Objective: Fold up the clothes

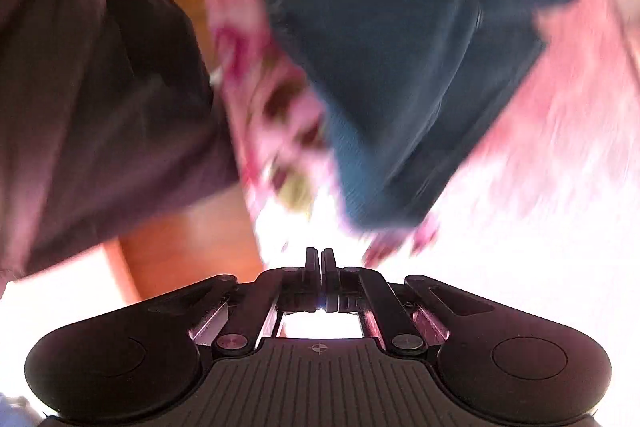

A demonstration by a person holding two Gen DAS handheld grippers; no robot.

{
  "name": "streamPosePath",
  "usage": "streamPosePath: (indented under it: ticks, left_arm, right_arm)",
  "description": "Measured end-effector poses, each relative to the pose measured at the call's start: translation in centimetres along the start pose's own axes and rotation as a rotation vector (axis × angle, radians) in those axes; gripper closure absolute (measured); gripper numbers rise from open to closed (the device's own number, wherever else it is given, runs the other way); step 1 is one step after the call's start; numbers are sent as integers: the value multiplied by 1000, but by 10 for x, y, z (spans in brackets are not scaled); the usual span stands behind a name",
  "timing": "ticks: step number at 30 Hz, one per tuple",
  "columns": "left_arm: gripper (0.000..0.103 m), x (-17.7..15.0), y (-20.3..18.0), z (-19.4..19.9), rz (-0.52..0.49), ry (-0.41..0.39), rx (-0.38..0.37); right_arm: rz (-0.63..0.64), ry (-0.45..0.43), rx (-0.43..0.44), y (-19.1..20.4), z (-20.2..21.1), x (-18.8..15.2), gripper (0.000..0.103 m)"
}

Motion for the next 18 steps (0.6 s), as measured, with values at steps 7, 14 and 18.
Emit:
streamPosePath:
  ticks: [7,14,18]
  left_arm:
    - [40,-7,12,-60,264,107,-89]
    - [55,-5,15,-88,414,172,-110]
    - [79,-7,8,-74,392,118,-65]
  right_arm:
    - [-427,16,-70,-2,-17,-27,103]
    - [-711,-226,-153,-103,-22,-26,26]
    - [-702,-360,-149,-189,-40,-6,26]
Point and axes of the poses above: each gripper's, at about its wrist camera, not at the fingertips, and z roughly against the way its jaws point, y to its left, x to its top, the point moved 2 cm from there along -z, roughly the way its jaws point, and after that the axes turned 15 degrees about z, right-handed, at the moved point
